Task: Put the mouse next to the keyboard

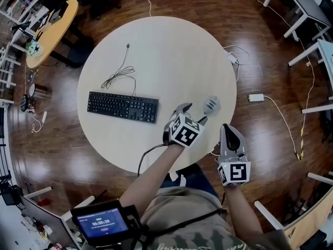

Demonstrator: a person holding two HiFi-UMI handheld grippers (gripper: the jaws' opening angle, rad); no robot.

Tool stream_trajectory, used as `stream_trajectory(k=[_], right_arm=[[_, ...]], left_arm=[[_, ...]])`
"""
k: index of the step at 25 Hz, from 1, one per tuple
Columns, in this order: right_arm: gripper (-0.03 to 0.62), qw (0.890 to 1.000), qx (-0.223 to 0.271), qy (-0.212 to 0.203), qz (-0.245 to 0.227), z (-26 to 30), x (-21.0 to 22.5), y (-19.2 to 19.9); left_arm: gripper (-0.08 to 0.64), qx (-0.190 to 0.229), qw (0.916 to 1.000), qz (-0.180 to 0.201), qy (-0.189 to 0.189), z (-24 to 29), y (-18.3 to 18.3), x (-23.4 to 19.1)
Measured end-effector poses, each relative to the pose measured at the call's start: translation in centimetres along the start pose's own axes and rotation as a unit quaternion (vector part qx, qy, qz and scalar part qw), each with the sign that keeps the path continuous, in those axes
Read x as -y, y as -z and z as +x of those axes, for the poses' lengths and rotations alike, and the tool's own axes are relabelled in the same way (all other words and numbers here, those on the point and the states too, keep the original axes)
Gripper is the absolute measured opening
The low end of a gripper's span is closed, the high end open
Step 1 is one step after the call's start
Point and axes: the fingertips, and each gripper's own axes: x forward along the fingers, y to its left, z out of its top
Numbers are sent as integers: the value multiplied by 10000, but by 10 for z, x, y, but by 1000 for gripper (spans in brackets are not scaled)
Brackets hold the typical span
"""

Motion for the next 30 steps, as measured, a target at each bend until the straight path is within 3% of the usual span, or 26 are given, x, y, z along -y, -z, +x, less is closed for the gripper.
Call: stream_trajectory(k=[7,13,20,30], right_arm=[[5,9999,77,-66,-31,-6,-23,-7],[5,9997,138,-196,-107,-6,-48,-14],[5,9988,124,-447,-160,2,-79,-13],[5,9974,127,-694,-157,14,-99,-15]], left_arm=[[334,155,9998,18,-87,-28,5,-6],[334,354,9984,-438,-80,-52,13,-18],[334,498,9971,-454,-346,-75,20,-38],[333,653,9916,-833,-748,-106,40,-66]])
